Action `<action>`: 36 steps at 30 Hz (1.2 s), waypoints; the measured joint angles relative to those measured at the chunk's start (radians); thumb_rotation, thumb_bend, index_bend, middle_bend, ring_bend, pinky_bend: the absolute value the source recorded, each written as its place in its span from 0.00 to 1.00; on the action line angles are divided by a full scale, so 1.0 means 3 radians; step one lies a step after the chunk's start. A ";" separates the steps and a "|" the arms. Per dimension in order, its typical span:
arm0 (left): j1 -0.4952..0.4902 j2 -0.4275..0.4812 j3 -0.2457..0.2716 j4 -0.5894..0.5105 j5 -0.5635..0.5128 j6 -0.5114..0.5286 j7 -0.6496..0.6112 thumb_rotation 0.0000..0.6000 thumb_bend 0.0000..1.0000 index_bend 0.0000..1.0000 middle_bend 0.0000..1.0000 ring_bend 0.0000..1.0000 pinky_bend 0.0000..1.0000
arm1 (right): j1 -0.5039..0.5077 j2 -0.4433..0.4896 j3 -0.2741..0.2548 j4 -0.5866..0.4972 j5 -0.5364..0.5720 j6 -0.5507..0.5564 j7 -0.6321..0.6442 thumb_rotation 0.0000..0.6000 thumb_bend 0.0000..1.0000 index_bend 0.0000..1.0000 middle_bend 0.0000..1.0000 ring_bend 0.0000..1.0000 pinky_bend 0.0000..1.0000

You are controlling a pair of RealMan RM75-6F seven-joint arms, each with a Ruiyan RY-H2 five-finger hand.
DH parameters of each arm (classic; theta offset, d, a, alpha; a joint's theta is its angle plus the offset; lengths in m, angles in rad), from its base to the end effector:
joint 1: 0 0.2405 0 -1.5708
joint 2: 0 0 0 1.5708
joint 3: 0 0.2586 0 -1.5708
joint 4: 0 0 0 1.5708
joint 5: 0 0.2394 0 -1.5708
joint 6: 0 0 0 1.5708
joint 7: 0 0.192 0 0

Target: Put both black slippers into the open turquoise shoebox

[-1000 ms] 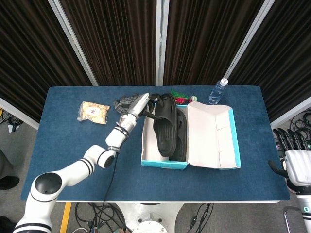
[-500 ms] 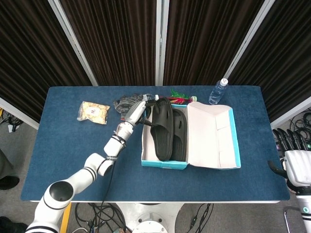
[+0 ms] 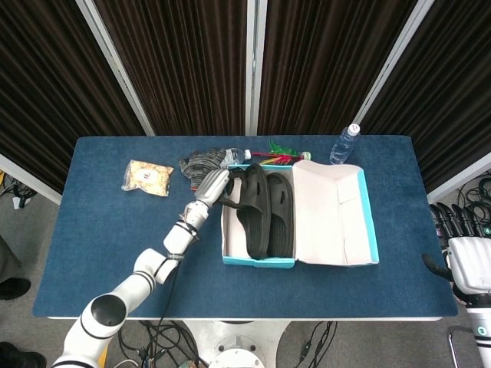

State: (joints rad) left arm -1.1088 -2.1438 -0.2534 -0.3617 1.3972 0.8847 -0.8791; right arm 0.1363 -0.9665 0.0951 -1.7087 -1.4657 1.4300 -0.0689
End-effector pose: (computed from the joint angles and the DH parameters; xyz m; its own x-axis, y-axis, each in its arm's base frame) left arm -0.0612 0.4991 -0.1413 -0.1585 0.3598 0.9194 0.8935 -0.3439 0.2886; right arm -0.3073 -0.2577 0.1743 0.5000 0.0159 0.8659 -0.8653 -0.0298 0.5003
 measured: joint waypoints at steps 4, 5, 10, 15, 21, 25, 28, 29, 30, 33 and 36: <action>-0.0006 -0.0043 -0.0016 0.0051 -0.0044 -0.0039 0.0143 1.00 0.00 0.55 0.51 0.64 0.62 | -0.0001 0.0002 0.0000 -0.0001 -0.0007 0.0005 0.0004 1.00 0.14 0.00 0.08 0.00 0.00; -0.0006 -0.0053 -0.0016 0.0063 -0.0049 -0.0043 0.0182 1.00 0.00 0.54 0.50 0.61 0.62 | -0.0002 0.0002 0.0000 0.0000 -0.0006 0.0007 0.0005 1.00 0.14 0.00 0.08 0.00 0.00; 0.0007 -0.0113 -0.0003 0.0137 -0.0061 -0.0008 0.0438 1.00 0.00 0.37 0.32 0.34 0.60 | -0.0007 -0.0003 -0.0004 0.0019 -0.0002 0.0005 0.0026 1.00 0.14 0.00 0.08 0.00 0.00; 0.0026 -0.0153 0.0013 0.0170 -0.0064 0.0060 0.0655 1.00 0.00 0.16 0.08 0.09 0.39 | 0.0000 -0.0003 -0.0003 0.0028 -0.0016 -0.0001 0.0040 1.00 0.14 0.00 0.08 0.00 0.00; 0.0048 -0.0131 0.0038 0.0125 -0.0057 0.0116 0.0925 1.00 0.00 0.08 0.00 0.00 0.21 | -0.0002 0.0003 -0.0006 0.0036 -0.0031 0.0008 0.0059 1.00 0.15 0.00 0.08 0.00 0.00; 0.0072 -0.0020 0.0042 -0.0032 -0.0071 0.0089 0.1126 1.00 0.00 0.04 0.00 0.00 0.21 | -0.0007 0.0007 -0.0009 0.0038 -0.0034 0.0013 0.0068 1.00 0.15 0.00 0.08 0.00 0.00; 0.0098 0.0096 0.0037 -0.0204 -0.0093 0.0060 0.1294 1.00 0.00 0.02 0.00 0.00 0.21 | -0.0009 0.0008 -0.0011 0.0037 -0.0048 0.0021 0.0075 1.00 0.15 0.00 0.08 0.00 0.00; 0.0107 0.0136 0.0036 -0.0264 -0.0099 0.0052 0.1348 1.00 0.00 0.02 0.00 0.00 0.21 | -0.0009 0.0008 -0.0012 0.0037 -0.0054 0.0025 0.0077 1.00 0.15 0.00 0.08 0.00 0.00; 0.0118 0.0176 0.0034 -0.0327 -0.0106 0.0046 0.1399 1.00 0.00 0.01 0.00 0.00 0.21 | -0.0010 0.0008 -0.0012 0.0038 -0.0059 0.0028 0.0080 1.00 0.15 0.00 0.08 0.00 0.00; 0.0162 0.0307 0.0020 -0.0563 -0.0144 0.0028 0.1553 1.00 0.00 0.00 0.00 0.00 0.20 | -0.0013 0.0008 -0.0016 0.0041 -0.0071 0.0036 0.0089 1.00 0.15 0.00 0.08 0.00 0.00; 0.0210 0.0449 -0.0006 -0.0846 -0.0197 0.0004 0.1683 1.00 0.00 0.00 0.00 0.00 0.19 | -0.0017 0.0007 -0.0021 0.0045 -0.0088 0.0047 0.0103 1.00 0.15 0.00 0.08 0.00 0.00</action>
State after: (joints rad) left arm -1.0457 -2.0090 -0.2552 -0.6156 1.3381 0.8860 -0.3742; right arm 0.1311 -0.9643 0.0889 -1.6953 -1.4921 1.4441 -0.0381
